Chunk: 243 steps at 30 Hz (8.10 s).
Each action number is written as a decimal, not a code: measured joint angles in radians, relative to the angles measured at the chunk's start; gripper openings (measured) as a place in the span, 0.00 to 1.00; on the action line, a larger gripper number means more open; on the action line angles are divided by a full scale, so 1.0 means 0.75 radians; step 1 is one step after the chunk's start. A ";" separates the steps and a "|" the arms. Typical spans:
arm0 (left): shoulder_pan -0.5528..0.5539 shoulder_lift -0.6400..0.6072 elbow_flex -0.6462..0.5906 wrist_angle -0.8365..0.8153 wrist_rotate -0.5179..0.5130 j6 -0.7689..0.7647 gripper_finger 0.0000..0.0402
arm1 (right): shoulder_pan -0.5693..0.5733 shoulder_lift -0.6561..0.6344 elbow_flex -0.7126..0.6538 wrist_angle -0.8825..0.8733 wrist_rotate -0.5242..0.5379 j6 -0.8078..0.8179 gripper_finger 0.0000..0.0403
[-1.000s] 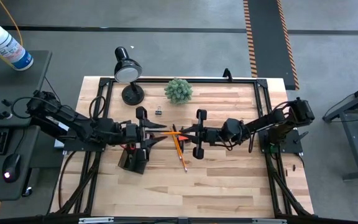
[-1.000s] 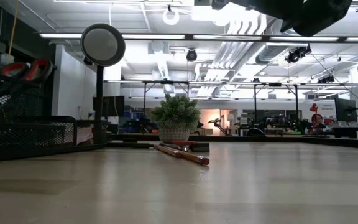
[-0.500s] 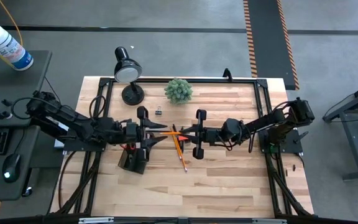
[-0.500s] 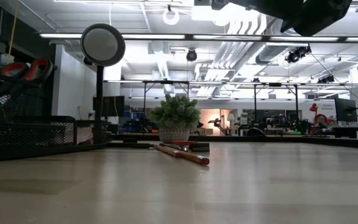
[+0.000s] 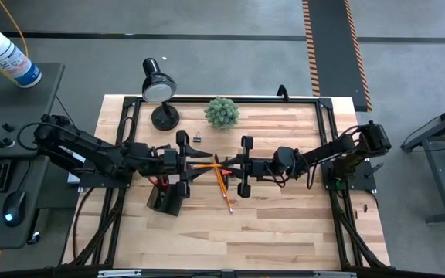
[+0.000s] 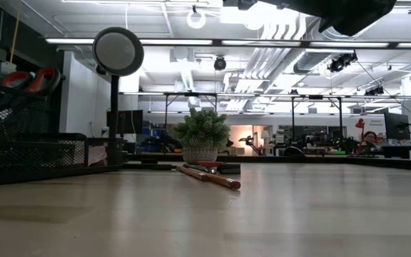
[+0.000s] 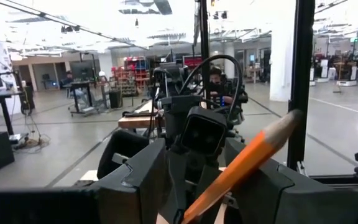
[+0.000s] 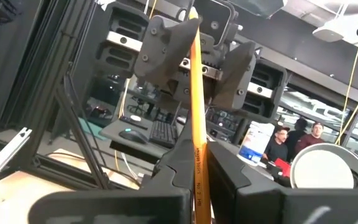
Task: Pick and place office supplies into organizer
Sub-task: Put the left orange pencil into the desk organizer, then put the orange eraser into the desk organizer
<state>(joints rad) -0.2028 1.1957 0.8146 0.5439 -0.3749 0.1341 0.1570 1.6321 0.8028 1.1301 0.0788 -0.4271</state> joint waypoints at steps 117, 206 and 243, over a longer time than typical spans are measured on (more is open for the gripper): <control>-0.563 -0.297 0.277 -1.919 -0.313 -1.236 0.01 | -0.071 0.116 0.000 -0.556 -0.212 0.648 0.55; -0.898 -0.001 0.534 -2.484 -0.943 -1.461 0.32 | -0.396 0.166 0.001 -0.969 -0.658 0.418 0.55; -0.567 -0.066 0.314 -2.111 -1.017 -1.196 0.32 | -0.436 0.337 0.199 -1.197 -0.699 0.253 0.55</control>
<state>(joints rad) -0.6277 1.1465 1.0500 -1.0393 -1.1378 -0.7631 -0.1701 1.8851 0.9520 0.2326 -0.4454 -0.2373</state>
